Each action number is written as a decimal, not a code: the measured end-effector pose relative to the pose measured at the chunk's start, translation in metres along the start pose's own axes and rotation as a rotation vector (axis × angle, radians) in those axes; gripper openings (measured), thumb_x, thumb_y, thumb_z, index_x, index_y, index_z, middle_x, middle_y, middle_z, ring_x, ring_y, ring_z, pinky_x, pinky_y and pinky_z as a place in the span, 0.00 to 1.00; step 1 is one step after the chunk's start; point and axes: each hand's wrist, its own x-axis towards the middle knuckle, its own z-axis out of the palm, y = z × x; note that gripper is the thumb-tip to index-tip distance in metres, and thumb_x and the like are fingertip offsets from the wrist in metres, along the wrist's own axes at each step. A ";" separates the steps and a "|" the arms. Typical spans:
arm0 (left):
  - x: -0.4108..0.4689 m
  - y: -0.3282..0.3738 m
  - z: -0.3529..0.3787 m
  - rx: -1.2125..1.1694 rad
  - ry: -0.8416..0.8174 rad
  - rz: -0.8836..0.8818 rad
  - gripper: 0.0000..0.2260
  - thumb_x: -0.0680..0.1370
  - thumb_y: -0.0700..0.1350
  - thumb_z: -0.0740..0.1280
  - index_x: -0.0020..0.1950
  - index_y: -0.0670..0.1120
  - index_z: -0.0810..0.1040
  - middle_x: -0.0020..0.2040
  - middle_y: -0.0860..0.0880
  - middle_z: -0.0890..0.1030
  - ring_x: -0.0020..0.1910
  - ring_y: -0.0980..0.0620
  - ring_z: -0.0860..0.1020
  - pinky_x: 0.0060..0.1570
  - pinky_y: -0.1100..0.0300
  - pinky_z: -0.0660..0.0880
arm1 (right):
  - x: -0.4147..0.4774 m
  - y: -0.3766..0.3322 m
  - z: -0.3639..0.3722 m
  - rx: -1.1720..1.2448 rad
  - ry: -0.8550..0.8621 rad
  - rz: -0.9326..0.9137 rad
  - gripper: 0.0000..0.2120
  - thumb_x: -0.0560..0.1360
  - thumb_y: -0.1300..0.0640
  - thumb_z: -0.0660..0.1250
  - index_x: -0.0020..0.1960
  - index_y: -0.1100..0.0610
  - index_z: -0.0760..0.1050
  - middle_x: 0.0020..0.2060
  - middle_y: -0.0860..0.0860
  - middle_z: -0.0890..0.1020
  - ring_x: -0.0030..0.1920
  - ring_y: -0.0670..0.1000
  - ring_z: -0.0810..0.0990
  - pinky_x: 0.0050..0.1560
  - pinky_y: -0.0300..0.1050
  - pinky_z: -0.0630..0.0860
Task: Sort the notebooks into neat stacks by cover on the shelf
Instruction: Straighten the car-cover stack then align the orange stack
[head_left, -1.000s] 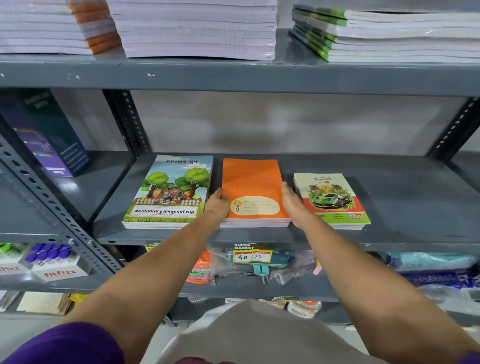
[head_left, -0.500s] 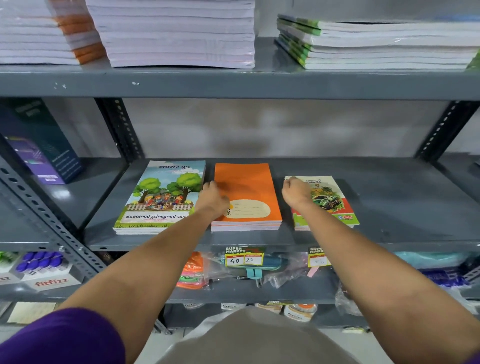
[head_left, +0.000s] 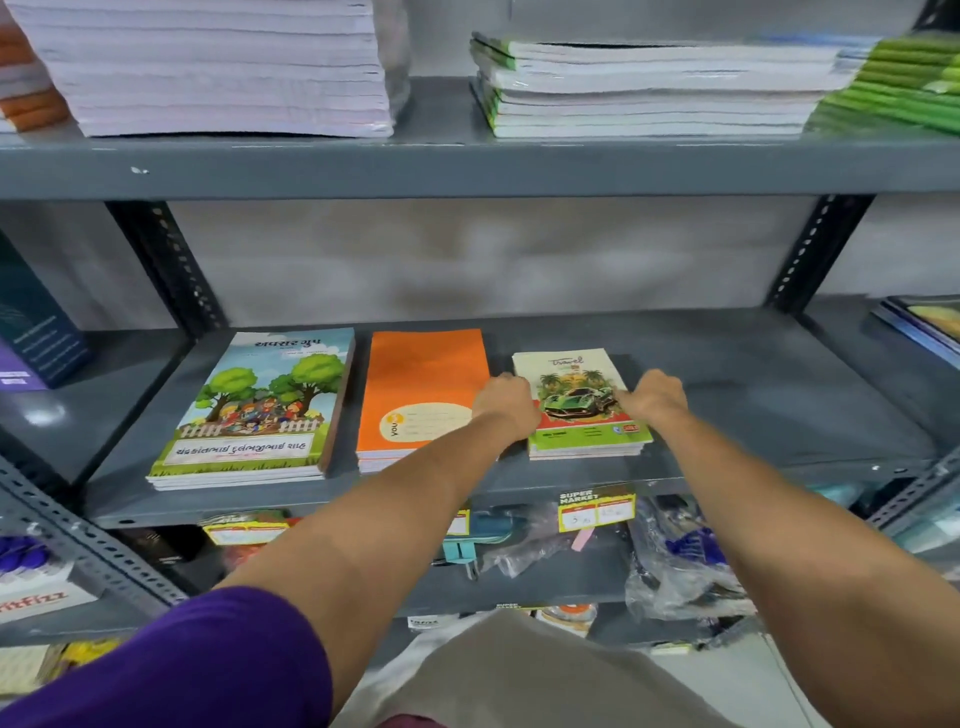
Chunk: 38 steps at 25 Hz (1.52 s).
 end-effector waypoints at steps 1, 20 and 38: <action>0.002 0.006 0.002 0.032 0.001 -0.033 0.14 0.78 0.42 0.62 0.60 0.40 0.78 0.59 0.42 0.78 0.59 0.43 0.77 0.55 0.52 0.77 | 0.000 0.004 0.002 0.008 -0.019 -0.019 0.18 0.76 0.50 0.68 0.53 0.67 0.78 0.54 0.63 0.82 0.56 0.62 0.80 0.52 0.50 0.77; 0.006 0.029 -0.002 0.154 -0.469 -0.042 0.42 0.57 0.72 0.73 0.59 0.43 0.75 0.57 0.48 0.79 0.54 0.47 0.77 0.52 0.55 0.74 | 0.001 0.028 -0.022 0.079 -0.530 -0.329 0.14 0.70 0.46 0.73 0.51 0.54 0.79 0.48 0.50 0.83 0.50 0.50 0.80 0.49 0.44 0.77; -0.001 0.039 0.004 0.264 -0.270 -0.102 0.25 0.63 0.54 0.80 0.54 0.44 0.77 0.44 0.50 0.78 0.51 0.49 0.81 0.43 0.58 0.76 | -0.007 0.023 -0.007 -0.181 -0.417 -0.340 0.25 0.55 0.52 0.85 0.45 0.56 0.76 0.42 0.53 0.84 0.35 0.52 0.83 0.41 0.45 0.82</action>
